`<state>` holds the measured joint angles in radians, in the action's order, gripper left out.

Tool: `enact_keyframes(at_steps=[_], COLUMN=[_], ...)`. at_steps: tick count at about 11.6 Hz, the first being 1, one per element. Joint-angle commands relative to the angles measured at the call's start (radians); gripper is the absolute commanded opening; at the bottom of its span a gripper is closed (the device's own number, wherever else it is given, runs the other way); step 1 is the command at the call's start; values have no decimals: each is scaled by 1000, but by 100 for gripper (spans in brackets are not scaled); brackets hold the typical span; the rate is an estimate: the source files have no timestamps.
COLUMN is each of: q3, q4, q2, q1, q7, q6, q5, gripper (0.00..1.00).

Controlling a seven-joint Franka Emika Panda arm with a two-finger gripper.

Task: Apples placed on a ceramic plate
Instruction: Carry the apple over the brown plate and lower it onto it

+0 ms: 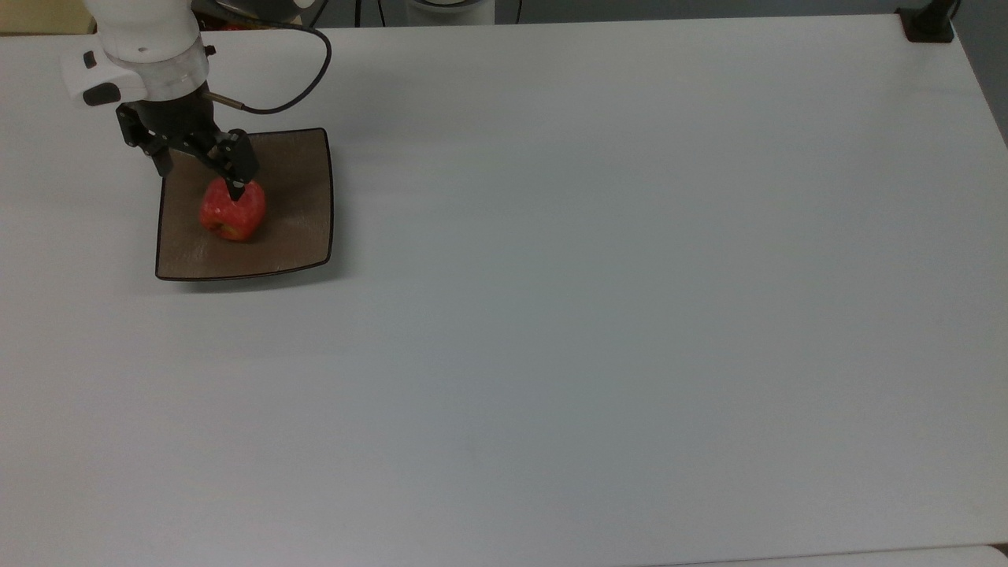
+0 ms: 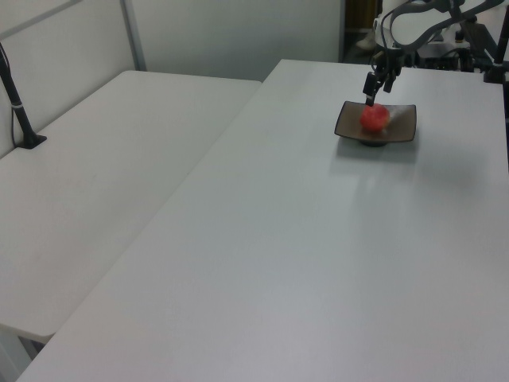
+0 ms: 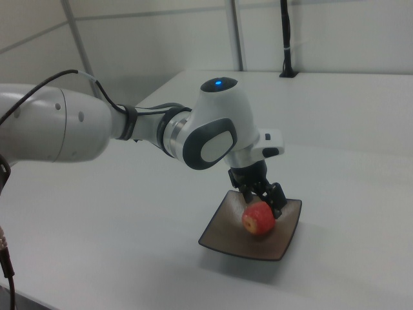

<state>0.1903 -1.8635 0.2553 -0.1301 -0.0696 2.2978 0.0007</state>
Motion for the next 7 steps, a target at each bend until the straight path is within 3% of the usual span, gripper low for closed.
enact_keyframes(at_steps=[1, 5, 7], q3=[3, 3, 3], q4=[19, 32, 52], q2=[-2, -83, -149], q1=[4, 0, 7], q7=[19, 36, 27], q6=[2, -63, -212], q5=[-18, -18, -16], gripper=[100, 100, 100])
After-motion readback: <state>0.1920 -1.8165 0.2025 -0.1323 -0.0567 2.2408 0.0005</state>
